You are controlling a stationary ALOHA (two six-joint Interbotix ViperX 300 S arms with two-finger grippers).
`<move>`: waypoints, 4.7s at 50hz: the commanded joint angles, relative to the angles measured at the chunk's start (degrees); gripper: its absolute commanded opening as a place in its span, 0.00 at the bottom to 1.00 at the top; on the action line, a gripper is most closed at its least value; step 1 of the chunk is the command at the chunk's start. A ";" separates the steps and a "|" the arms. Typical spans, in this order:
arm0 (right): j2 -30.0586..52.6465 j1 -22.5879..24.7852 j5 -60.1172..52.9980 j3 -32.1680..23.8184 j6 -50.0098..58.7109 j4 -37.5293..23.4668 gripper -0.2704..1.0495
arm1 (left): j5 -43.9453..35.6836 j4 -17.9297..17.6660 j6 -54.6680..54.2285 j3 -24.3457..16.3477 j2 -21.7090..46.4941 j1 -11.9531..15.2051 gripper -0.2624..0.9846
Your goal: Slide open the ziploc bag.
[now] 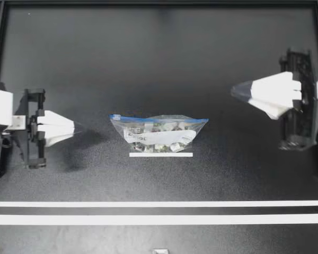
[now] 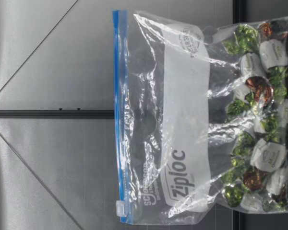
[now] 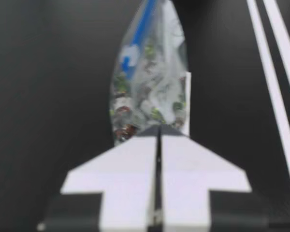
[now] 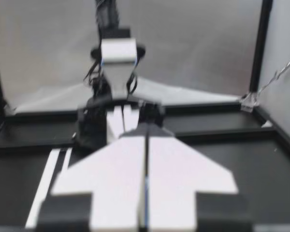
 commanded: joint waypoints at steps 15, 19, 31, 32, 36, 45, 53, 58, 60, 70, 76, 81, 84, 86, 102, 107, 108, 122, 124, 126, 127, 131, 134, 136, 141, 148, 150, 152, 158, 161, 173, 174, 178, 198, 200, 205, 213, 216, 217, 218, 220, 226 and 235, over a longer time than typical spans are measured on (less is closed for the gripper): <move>10.28 -2.72 -1.85 -8.70 -0.26 -0.62 0.26 | -6.86 -2.11 0.18 -7.56 14.24 0.18 0.49; 12.22 -2.72 -2.02 -9.58 -0.26 -0.79 0.36 | -7.65 -2.02 0.18 -8.53 15.03 0.18 0.52; 19.95 -2.72 -3.08 -13.71 -0.26 -1.93 0.51 | -9.67 -2.02 0.18 -10.99 17.05 0.18 0.50; 20.57 -2.72 -3.08 -14.15 -0.26 -2.20 0.51 | -9.76 -2.02 0.18 -11.07 17.23 0.18 0.50; 23.12 -2.72 -3.08 -15.82 -0.18 -3.43 0.51 | -9.76 -2.02 0.18 -11.51 17.93 0.18 0.48; 28.39 -2.46 -2.20 -19.69 -0.18 -5.01 0.52 | -9.76 -2.11 0.09 -11.69 18.11 0.26 0.35; 32.78 -1.23 1.32 -23.82 -0.18 -6.50 0.53 | -10.20 -2.02 0.09 -11.69 17.67 0.18 0.21; 36.21 -0.18 5.19 -26.63 -0.18 -8.17 0.59 | -10.20 -1.58 0.09 -11.69 17.58 0.18 0.12; 37.27 0.09 6.50 -27.60 -0.18 -8.61 0.61 | -10.28 -1.32 0.18 -11.87 17.58 0.18 0.10; 42.19 1.05 12.22 -31.82 -0.26 -8.96 0.65 | -9.67 -0.35 0.18 -12.74 17.58 0.18 0.09; 43.68 1.14 13.54 -32.61 -0.18 -9.23 0.65 | -9.67 -0.26 0.26 -12.74 17.58 0.18 0.09; 44.38 1.41 13.97 -32.96 -0.18 -9.23 0.65 | -9.58 -0.26 0.35 -12.74 17.67 0.18 0.09; 44.74 1.58 14.41 -33.22 -0.18 -9.23 0.65 | -9.58 -0.26 0.35 -12.74 17.67 0.18 0.09; 45.09 1.67 14.85 -33.31 -0.18 -9.23 0.65 | -9.58 -0.26 0.35 -12.74 17.67 0.18 0.09; 45.97 1.67 19.25 -34.89 -0.09 -9.23 0.57 | -9.05 -0.18 0.35 -12.74 17.49 0.18 0.09; 45.97 1.67 20.65 -35.07 0.00 -9.23 0.48 | -9.05 -0.18 0.35 -12.74 17.40 0.18 0.09; 46.05 1.67 20.83 -35.16 0.00 -9.23 0.47 | -9.05 -0.18 0.35 -12.74 17.40 0.18 0.09; 45.88 1.67 22.32 -35.16 0.00 -9.23 0.32 | -9.05 0.00 0.44 -12.92 17.31 0.18 0.08; 45.79 1.67 22.41 -35.07 0.00 -9.23 0.30 | -9.05 0.00 0.35 -12.92 17.31 0.18 0.08; 45.62 1.67 22.50 -35.07 0.00 -9.23 0.26 | -9.05 0.00 0.44 -13.01 17.40 0.18 0.08; 45.62 1.76 22.50 -35.16 0.00 -9.23 0.25 | -9.05 0.00 0.44 -13.01 17.31 0.18 0.08; 45.35 1.76 22.59 -35.07 -0.09 -9.23 0.19 | -8.96 0.00 0.44 -12.92 17.31 0.18 0.08; 45.18 1.67 23.20 -35.07 -0.09 -9.23 0.15 | -8.96 0.00 0.44 -12.92 17.31 0.18 0.08; 45.00 1.67 23.73 -35.07 -0.09 -9.23 0.13 | -8.96 0.00 0.53 -12.74 17.40 0.18 0.08; 44.38 1.67 26.10 -34.89 -0.18 -9.23 0.12 | -8.96 -0.09 0.53 -12.48 17.31 0.18 0.08; 42.63 1.67 31.38 -34.19 -0.35 -9.23 0.12 | -8.96 -0.18 0.53 -11.95 17.31 0.18 0.08; 42.10 1.67 32.52 -33.84 -0.35 -9.23 0.12 | -8.96 -0.18 0.53 -11.95 17.40 0.18 0.08; 41.40 1.67 33.75 -33.31 -0.62 -9.32 0.12 | -9.05 -0.26 0.53 -11.87 17.31 0.18 0.08; 39.02 1.67 36.65 -31.46 -1.58 -9.32 0.11 | -9.05 -0.35 0.53 -11.87 17.40 0.18 0.08; 37.88 1.67 37.62 -30.50 -1.76 -9.32 0.11 | -8.96 -0.35 0.53 -11.69 17.40 0.18 0.08; 31.55 0.97 39.29 -23.73 -2.46 -9.32 0.11 | -9.05 -1.05 0.53 -10.72 17.40 0.18 0.08; 31.03 0.88 39.46 -23.20 -2.46 -9.32 0.11 | -8.96 -1.05 0.53 -10.63 17.40 0.18 0.08; 28.92 0.35 39.64 -20.74 -2.29 -9.32 0.11 | -9.05 -1.23 0.53 -10.28 17.31 0.26 0.08; 19.51 -1.23 39.20 -11.95 -1.85 -9.32 0.11 | -8.96 -1.49 0.53 -10.20 17.49 0.18 0.08; 19.16 -1.23 39.11 -11.51 -1.85 -9.32 0.11 | -8.96 -1.58 0.53 -10.20 17.49 0.26 0.08; 18.72 -1.23 38.67 -10.72 -1.93 -9.32 0.11 | -8.96 -1.58 0.53 -10.28 17.49 0.18 0.08; 18.63 -1.23 38.14 -9.84 -2.37 -9.32 0.12 | -8.53 -1.58 0.62 -10.20 17.58 0.26 0.08; 18.54 -1.23 37.97 -9.58 -2.46 -9.32 0.12 | -6.94 -1.58 0.62 -10.55 17.40 0.26 0.08; 18.46 -1.23 37.97 -9.49 -2.46 -9.32 0.12 | -6.42 -1.49 0.62 -10.72 17.31 0.18 0.08; 18.37 -1.23 37.88 -9.40 -2.46 -9.32 0.12 | -5.98 -1.49 0.62 -10.81 17.23 0.18 0.08; 18.02 -1.23 37.62 -9.32 -2.37 -9.32 0.13 | -5.19 -1.32 0.62 -11.16 17.05 0.18 0.08; 17.14 -1.14 36.12 -8.70 -2.29 -9.32 0.19 | -4.75 -1.32 0.53 -11.95 16.61 0.18 0.09; 16.61 -1.23 32.61 -7.03 -1.85 -9.14 0.36 | -4.83 -1.32 0.44 -12.22 16.08 0.18 0.20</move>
